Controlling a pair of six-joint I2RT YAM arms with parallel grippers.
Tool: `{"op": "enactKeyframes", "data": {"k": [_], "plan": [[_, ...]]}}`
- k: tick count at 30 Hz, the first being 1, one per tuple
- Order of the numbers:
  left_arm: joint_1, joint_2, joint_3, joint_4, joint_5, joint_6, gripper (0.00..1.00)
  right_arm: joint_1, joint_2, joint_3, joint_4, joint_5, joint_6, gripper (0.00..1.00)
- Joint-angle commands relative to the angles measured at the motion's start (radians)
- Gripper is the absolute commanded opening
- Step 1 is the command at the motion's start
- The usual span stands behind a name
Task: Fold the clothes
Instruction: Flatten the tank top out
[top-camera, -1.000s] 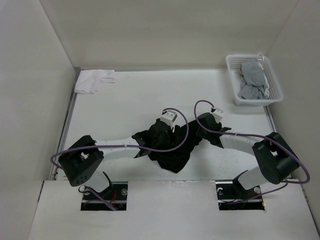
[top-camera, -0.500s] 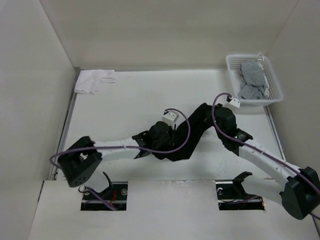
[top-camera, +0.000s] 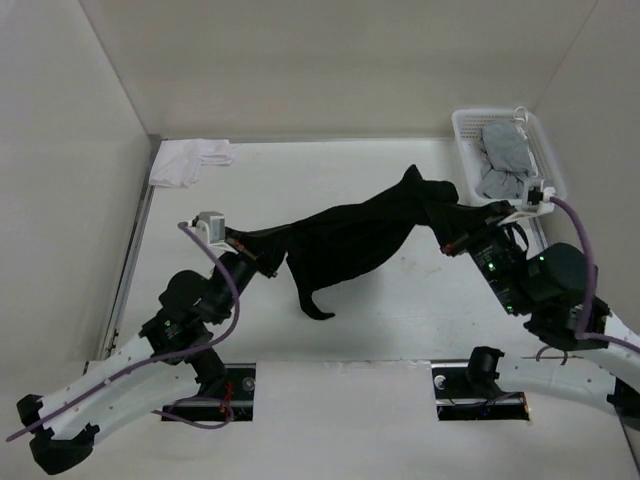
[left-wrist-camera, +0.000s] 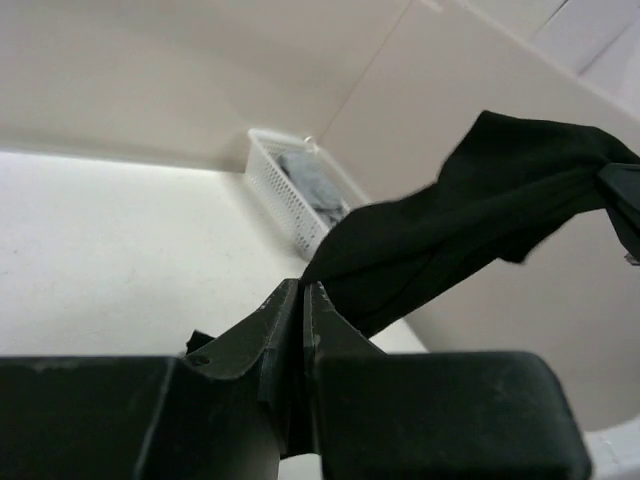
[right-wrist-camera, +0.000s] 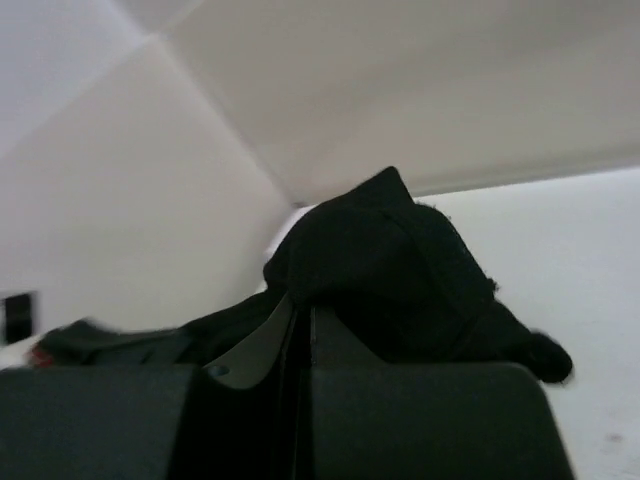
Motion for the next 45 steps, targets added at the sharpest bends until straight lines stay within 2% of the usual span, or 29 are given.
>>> {"op": "enactKeyframes", "data": {"k": [1,2,5,7,8,10,11,13,15,17,18,22,24,25,26,28,30,31,34,35,36,38,39,40,42,45], "plan": [[-0.061,-0.098,0.026,-0.081,-0.121,0.038,0.04,0.225,0.003,0.133,0.036,0.279,-0.205,0.01],[-0.081,-0.115,0.034,-0.081,-0.135,0.053,0.04,0.308,0.011,0.160,0.091,0.331,-0.274,0.01],[-0.124,-0.142,0.048,-0.073,-0.170,0.087,0.04,0.449,0.048,0.201,0.281,0.393,-0.496,0.01],[-0.136,-0.148,0.048,-0.066,-0.202,0.105,0.04,0.488,0.079,0.213,0.388,0.404,-0.621,0.02],[-0.133,-0.151,0.034,-0.049,-0.231,0.127,0.05,0.436,0.126,0.215,0.470,0.385,-0.699,0.02],[-0.115,-0.136,0.020,-0.029,-0.251,0.141,0.05,0.280,0.178,0.207,0.495,0.332,-0.700,0.02],[-0.086,-0.105,0.005,-0.004,-0.253,0.144,0.05,0.166,0.224,0.204,0.461,0.262,-0.638,0.02],[-0.054,-0.062,-0.015,0.029,-0.250,0.147,0.05,0.010,0.295,0.207,0.373,0.133,-0.501,0.02],[0.012,0.022,-0.046,0.080,-0.230,0.125,0.05,-0.198,0.411,0.224,0.281,-0.101,-0.306,0.01],[0.081,0.114,-0.076,0.137,-0.215,0.067,0.05,-0.416,0.608,0.233,0.352,-0.354,-0.177,0.01],[0.145,0.189,-0.087,0.169,-0.207,0.026,0.05,-0.484,0.714,0.268,0.380,-0.415,-0.139,0.02],[0.328,0.422,-0.055,0.261,-0.169,-0.054,0.05,-0.596,1.020,0.469,0.364,-0.526,-0.083,0.03],[0.426,0.598,0.020,0.306,-0.126,-0.088,0.05,-0.641,1.193,0.651,0.301,-0.544,-0.048,0.06],[0.469,0.684,0.075,0.313,-0.092,-0.086,0.05,-0.650,1.230,0.698,0.281,-0.543,-0.037,0.08],[0.506,0.767,0.131,0.322,-0.063,-0.100,0.06,-0.664,1.267,0.750,0.264,-0.526,-0.020,0.14],[0.563,0.907,0.256,0.320,-0.009,-0.111,0.11,-0.672,1.278,0.787,0.239,-0.485,0.026,0.36],[0.604,0.969,0.331,0.304,0.020,-0.145,0.21,-0.667,1.228,0.732,0.244,-0.475,0.053,0.54],[0.612,0.976,0.356,0.300,0.042,-0.152,0.28,-0.667,1.184,0.668,0.245,-0.475,0.064,0.57],[0.603,0.957,0.362,0.307,0.068,-0.131,0.44,-0.626,1.075,0.461,0.274,-0.489,0.083,0.57],[0.591,0.935,0.341,0.298,0.069,-0.128,0.47,-0.600,1.029,0.357,0.300,-0.489,0.089,0.51],[0.581,0.914,0.312,0.293,0.071,-0.129,0.47,-0.577,0.990,0.273,0.325,-0.480,0.095,0.43],[0.551,0.836,0.196,0.267,0.068,-0.139,0.41,-0.529,0.900,0.061,0.398,-0.463,0.156,0.14],[0.537,0.797,0.137,0.254,0.063,-0.146,0.38,-0.512,0.864,-0.016,0.419,-0.463,0.185,0.05],[0.523,0.761,0.076,0.240,0.056,-0.152,0.33,-0.497,0.834,-0.079,0.429,-0.471,0.213,0.01],[0.497,0.660,-0.068,0.167,0.042,-0.165,0.24,-0.451,0.749,-0.215,0.451,-0.475,0.251,0.00],[0.491,0.494,-0.230,-0.016,0.028,-0.226,0.20,-0.377,0.618,-0.395,0.475,-0.457,0.253,0.08]]}}
